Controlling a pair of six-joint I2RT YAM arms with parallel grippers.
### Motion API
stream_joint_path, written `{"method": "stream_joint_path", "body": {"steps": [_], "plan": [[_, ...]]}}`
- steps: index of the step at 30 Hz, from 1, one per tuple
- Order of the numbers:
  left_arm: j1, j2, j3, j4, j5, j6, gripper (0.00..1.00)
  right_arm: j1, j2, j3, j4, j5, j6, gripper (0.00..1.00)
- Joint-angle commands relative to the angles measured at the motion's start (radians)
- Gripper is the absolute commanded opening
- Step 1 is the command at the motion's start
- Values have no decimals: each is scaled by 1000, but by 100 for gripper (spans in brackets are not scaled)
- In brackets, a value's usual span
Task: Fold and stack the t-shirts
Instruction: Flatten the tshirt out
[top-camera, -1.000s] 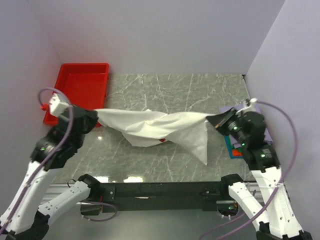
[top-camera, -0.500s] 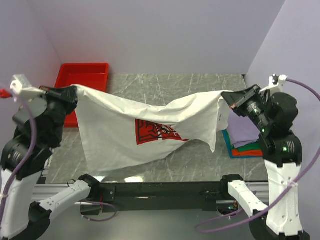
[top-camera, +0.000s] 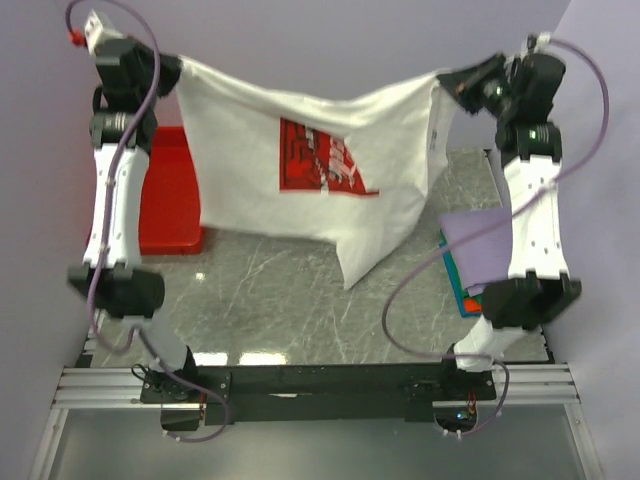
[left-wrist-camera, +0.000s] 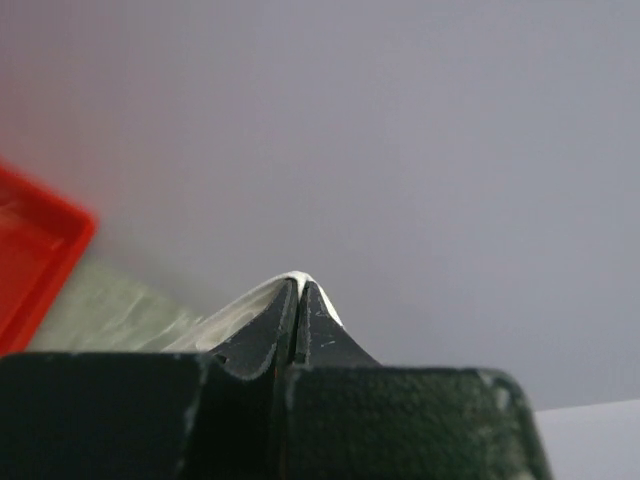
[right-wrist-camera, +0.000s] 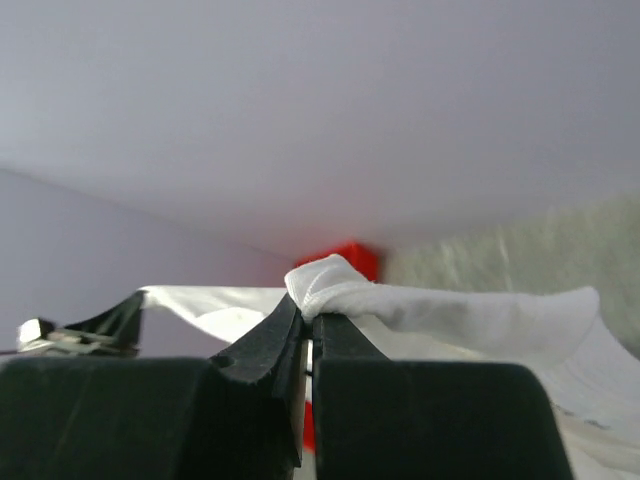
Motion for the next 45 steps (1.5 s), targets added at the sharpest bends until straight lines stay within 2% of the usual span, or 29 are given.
{"method": "stream_joint_path", "body": {"steps": [1,3,5,6,8,9,10,13,14,17,19,20,22,23,24,25,28,29,33,36,40,45], "plan": [[86,179,366,124,310,-55,0,-21,128,355,169,-67,65,0],[129,212,457,172,356,-95,0,-41,214,523,184,-92,114,0],[156,168,376,251,410,-148,0,-59,203,525,247,-110,150,0],[176,139,253,282,413,-158,0,-76,179,438,278,-118,179,0],[180,65,155,298,404,-141,0,-87,86,287,371,-138,203,0],[180,46,74,287,404,-132,0,-93,52,139,384,-152,203,0],[181,10,30,260,407,-129,0,-95,19,65,387,-158,193,0],[181,-108,-245,275,432,-141,0,-104,-122,-259,381,-164,138,0],[180,-144,-414,298,435,-162,0,-107,-187,-419,387,-167,110,0],[178,-260,-703,304,415,-171,0,-125,-263,-621,338,-140,31,1],[173,-308,-829,281,389,-168,1,-128,-263,-771,323,-132,-16,9],[175,-316,-933,281,369,-156,4,-127,-237,-808,304,-129,-64,22],[173,-316,-1024,259,366,-161,11,-127,-208,-902,287,-130,-105,32],[173,-313,-1101,279,373,-153,16,-127,-187,-960,287,-104,-135,43],[170,-308,-1129,282,380,-159,20,-127,-179,-980,280,-86,-151,46],[167,-301,-1155,289,387,-162,34,-127,-173,-999,270,-77,-163,48],[146,-320,-1203,229,337,-141,62,-119,-193,-1074,258,-48,-186,57],[140,-333,-1221,217,303,-130,64,-115,-223,-1103,234,15,-209,59],[69,-466,-1285,155,165,-139,66,-107,-318,-1167,163,147,-243,61],[-1,-536,-1347,106,64,-204,63,-93,-415,-1227,137,190,-243,61],[-121,-572,-1393,19,-105,-320,62,-64,-580,-1330,111,195,-220,60],[-182,-558,-1442,-44,-197,-417,59,-12,-705,-1456,102,206,-166,60]]}}
